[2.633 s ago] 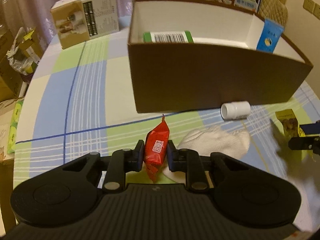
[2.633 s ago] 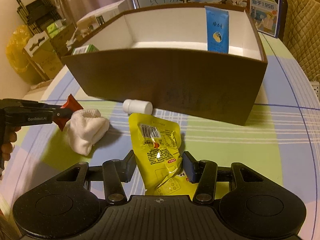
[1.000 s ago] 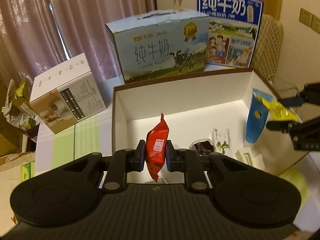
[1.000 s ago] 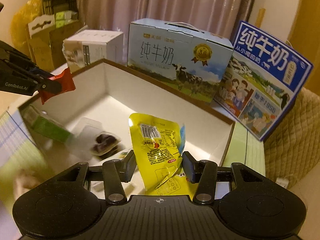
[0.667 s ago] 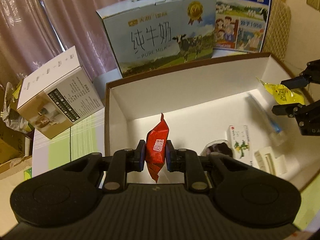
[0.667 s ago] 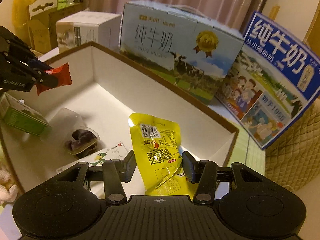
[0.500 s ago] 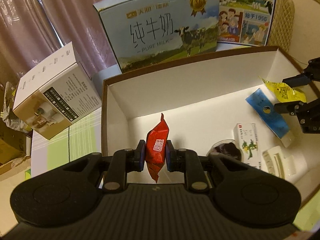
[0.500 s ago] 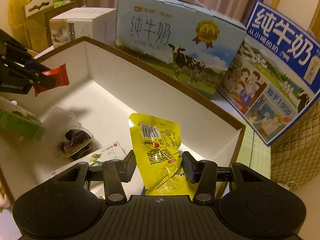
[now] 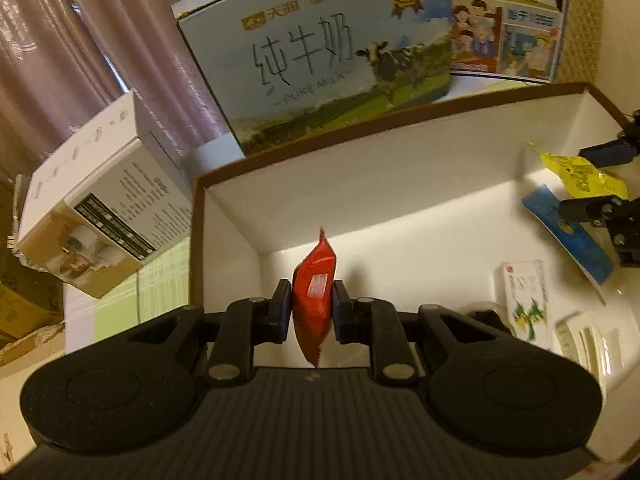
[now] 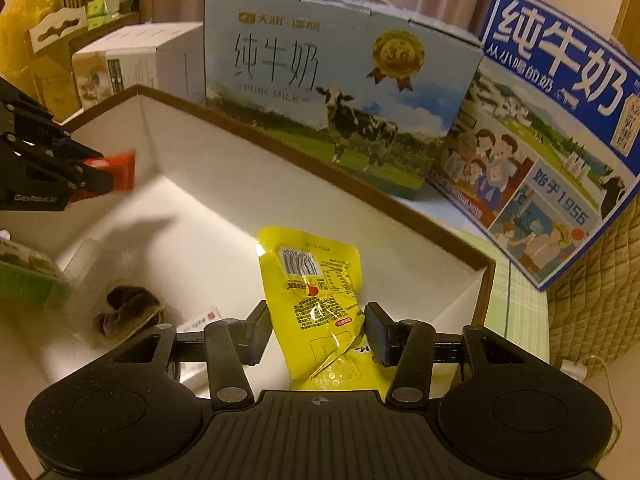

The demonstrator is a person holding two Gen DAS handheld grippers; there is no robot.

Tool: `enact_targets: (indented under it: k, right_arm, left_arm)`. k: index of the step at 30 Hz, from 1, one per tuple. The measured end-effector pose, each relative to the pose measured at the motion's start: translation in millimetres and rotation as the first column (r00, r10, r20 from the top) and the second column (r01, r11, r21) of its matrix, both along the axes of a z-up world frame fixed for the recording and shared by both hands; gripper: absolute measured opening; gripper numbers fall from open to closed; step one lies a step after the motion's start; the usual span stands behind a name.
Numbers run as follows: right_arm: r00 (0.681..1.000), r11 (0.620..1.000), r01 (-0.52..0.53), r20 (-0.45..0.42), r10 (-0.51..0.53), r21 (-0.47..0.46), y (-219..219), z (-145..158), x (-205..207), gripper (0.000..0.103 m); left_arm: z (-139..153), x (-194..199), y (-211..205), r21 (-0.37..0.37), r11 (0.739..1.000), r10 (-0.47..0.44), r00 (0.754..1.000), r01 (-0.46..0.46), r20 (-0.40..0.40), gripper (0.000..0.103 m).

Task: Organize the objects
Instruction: 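Open the left gripper and right gripper to drop both packets inside, then withdraw both tools from the box toward the white sock and pill bottle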

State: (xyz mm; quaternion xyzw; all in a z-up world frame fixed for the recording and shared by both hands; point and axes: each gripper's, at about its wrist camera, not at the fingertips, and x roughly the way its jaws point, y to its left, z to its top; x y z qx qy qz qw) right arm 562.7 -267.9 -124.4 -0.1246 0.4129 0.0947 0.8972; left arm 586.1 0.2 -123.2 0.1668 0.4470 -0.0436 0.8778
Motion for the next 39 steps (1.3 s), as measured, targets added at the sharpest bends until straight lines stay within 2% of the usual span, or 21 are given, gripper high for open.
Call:
enact_targets:
  k: [1, 3, 6, 17, 26, 33, 39]
  right_arm:
    - [1.0, 1.0, 0.003, 0.0, -0.003, 0.005, 0.2, 0.1, 1.4, 0.047]
    - [1.0, 1.0, 0.015, 0.01, -0.015, 0.007, 0.5, 1.4, 1.8, 0.049]
    - [1.0, 1.0, 0.01, 0.027, -0.011, 0.01, 1.1, 4.7, 0.4, 0.058]
    - [1.0, 1.0, -0.004, 0.021, 0.003, 0.025, -2.7, 9.4, -6.6, 0.062]
    - [1.0, 0.998, 0.004, 0.019, -0.005, 0.066, -3.6, 15.4, -20.3, 0.062]
    - [1.0, 0.996, -0.003, 0.024, 0.001, 0.094, 3.9, 24.1, -41.9, 0.062]
    - [0.999, 0.989, -0.023, 0.041, 0.017, 0.144, 12.0, 42.2, -70.1, 0.062]
  left_arm:
    - [-0.3, 2.6, -0.4, 0.005, 1.0, 0.011, 1.0, -0.011, 0.006, 0.021]
    - [-0.9, 5.1, -1.3, 0.014, 1.0, 0.028, 1.0, -0.028, 0.006, 0.033]
    - [-0.7, 5.2, -2.8, 0.018, 0.999, 0.028, 1.0, -0.028, 0.001, 0.04]
    - [1.0, 1.4, -3.5, 0.031, 0.999, 0.031, 1.0, -0.03, -0.006, 0.047]
    - [7.0, -6.1, -2.4, 0.03, 0.999, 0.034, 0.999, -0.034, -0.016, 0.048]
    - [27.6, -20.4, -6.9, 0.022, 1.0, 0.009, 1.0, -0.009, 0.01, 0.048]
    - [55.0, -48.0, -12.7, 0.003, 1.0, -0.031, 0.998, 0.031, 0.047, 0.049]
